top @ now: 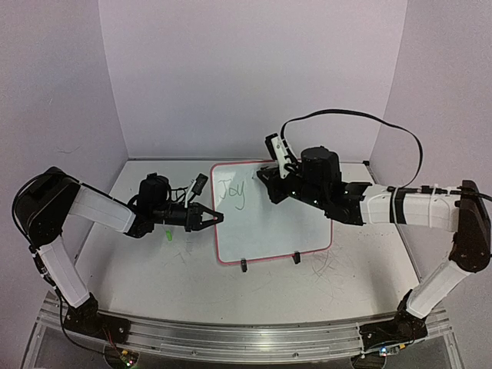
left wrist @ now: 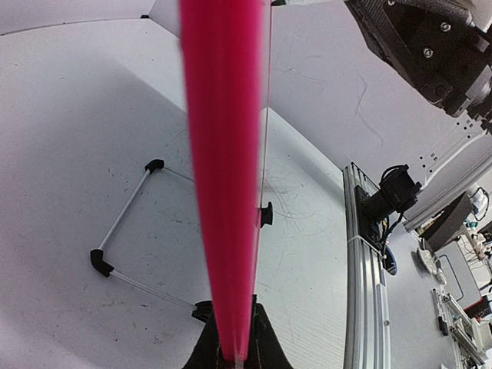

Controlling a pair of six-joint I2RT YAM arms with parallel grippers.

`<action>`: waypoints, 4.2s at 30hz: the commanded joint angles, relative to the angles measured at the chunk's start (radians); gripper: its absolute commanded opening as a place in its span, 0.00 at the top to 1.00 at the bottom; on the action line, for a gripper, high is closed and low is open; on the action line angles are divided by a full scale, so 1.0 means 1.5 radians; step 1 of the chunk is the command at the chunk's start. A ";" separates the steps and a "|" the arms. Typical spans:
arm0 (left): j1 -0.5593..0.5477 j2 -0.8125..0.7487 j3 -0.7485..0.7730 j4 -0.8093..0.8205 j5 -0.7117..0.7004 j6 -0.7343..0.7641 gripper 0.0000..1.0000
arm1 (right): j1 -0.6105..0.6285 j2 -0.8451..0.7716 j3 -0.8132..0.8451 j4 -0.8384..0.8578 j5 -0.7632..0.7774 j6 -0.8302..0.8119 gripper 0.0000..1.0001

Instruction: Write a sentence on the whiteboard

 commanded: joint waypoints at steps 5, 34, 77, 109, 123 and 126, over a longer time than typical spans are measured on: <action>0.009 -0.015 -0.003 -0.034 -0.100 0.027 1.00 | -0.001 0.022 0.036 0.041 0.017 0.009 1.00; 0.009 -0.015 0.000 -0.036 -0.101 0.027 1.00 | -0.002 -0.073 -0.025 0.064 -0.073 0.014 1.00; 0.009 -0.012 0.003 -0.041 -0.099 0.033 1.00 | -0.005 0.014 0.010 0.040 0.016 0.007 1.00; 0.009 -0.023 -0.009 -0.042 -0.101 0.032 1.00 | 0.012 -0.005 -0.055 0.004 0.013 0.059 1.00; 0.009 -0.023 -0.009 -0.042 -0.102 0.030 1.00 | 0.013 -0.037 -0.036 0.041 -0.028 0.059 1.00; 0.009 -0.024 -0.010 -0.042 -0.104 0.030 1.00 | 0.004 -0.059 -0.066 0.051 -0.023 0.049 1.00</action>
